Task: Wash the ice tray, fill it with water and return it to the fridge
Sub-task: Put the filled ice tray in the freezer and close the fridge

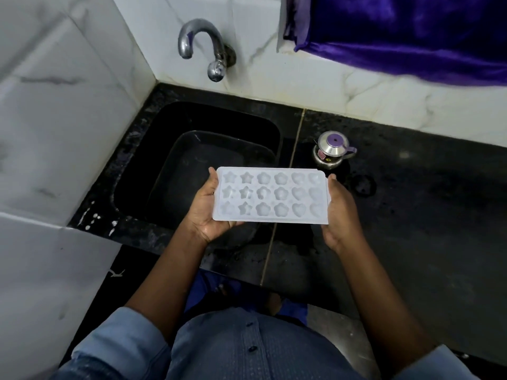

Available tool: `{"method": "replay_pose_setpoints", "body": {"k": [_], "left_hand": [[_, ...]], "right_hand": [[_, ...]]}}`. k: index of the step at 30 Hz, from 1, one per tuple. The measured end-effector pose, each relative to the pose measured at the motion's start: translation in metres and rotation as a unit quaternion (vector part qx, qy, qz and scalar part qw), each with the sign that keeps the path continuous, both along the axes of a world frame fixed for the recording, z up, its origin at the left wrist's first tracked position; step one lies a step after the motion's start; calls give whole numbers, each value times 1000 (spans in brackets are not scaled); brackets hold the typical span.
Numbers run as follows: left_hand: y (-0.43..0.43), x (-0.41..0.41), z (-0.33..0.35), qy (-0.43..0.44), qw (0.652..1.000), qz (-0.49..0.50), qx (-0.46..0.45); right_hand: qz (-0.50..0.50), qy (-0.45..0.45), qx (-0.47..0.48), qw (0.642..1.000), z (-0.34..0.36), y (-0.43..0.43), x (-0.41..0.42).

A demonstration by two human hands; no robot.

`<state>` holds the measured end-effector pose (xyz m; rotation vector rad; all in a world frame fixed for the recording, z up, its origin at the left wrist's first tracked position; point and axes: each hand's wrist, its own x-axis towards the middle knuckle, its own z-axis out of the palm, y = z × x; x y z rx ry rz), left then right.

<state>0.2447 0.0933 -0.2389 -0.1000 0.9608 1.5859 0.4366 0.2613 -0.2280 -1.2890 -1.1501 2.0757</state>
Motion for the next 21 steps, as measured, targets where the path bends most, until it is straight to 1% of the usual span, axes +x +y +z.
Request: {"method": "replay_pose_setpoints", "body": {"k": [7, 14, 18, 21], "left_hand": [[-35, 3, 3, 10, 999, 37, -6], [-77, 8, -1, -5, 996, 94, 8], [-113, 10, -4, -19, 994, 106, 29], [-142, 15, -4, -34, 989, 141, 27]], "right_hand": [[22, -10, 29, 999, 8, -12, -12], [96, -15, 42, 994, 12, -35, -30], [144, -23, 30, 989, 11, -55, -44], [187, -30, 18, 982, 9, -75, -55]]}}
